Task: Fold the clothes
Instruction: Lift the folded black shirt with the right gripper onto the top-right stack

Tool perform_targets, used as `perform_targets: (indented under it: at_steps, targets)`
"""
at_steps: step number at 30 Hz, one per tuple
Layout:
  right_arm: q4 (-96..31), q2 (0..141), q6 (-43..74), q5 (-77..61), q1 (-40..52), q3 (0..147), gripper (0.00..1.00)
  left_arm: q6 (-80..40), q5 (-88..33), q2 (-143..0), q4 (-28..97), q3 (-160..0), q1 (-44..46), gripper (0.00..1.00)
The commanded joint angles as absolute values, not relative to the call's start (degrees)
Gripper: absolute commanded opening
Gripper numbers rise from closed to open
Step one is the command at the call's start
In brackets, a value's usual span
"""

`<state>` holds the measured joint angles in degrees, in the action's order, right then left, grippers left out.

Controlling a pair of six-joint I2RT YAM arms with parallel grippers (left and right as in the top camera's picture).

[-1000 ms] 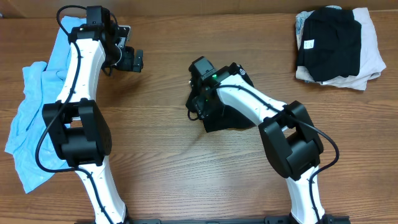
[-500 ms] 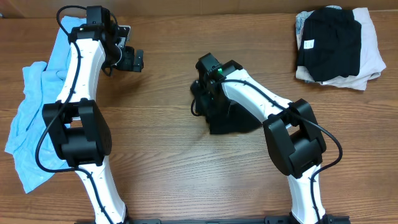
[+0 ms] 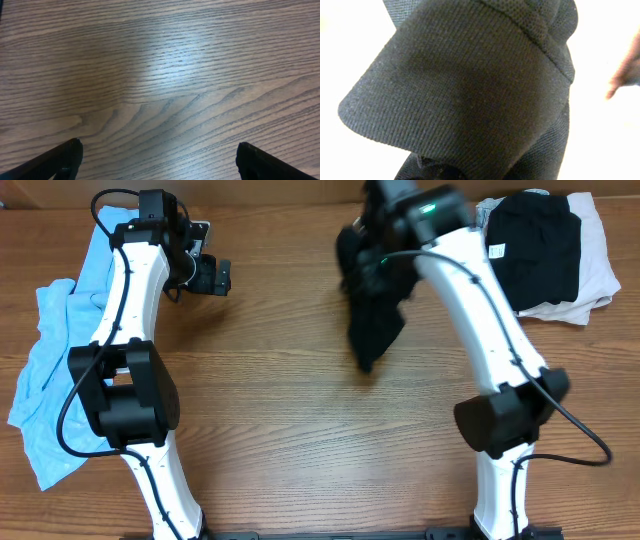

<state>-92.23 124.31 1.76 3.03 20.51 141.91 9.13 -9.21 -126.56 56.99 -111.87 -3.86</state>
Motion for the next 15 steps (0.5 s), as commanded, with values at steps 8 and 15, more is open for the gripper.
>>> perform_targets:
  at_steps: [8, 15]
  targets:
    - [-84.4, 121.5, -7.8, 15.4, 2.3, 152.2, 0.04, 8.5, -10.1, -127.0, 56.9, -111.7, -3.7, 1.00]
    - [-69.6, 122.3, -19.1, 15.4, -8.5, 149.2, 0.04, 8.4, -10.1, -127.0, 56.9, -111.7, -3.7, 1.00]
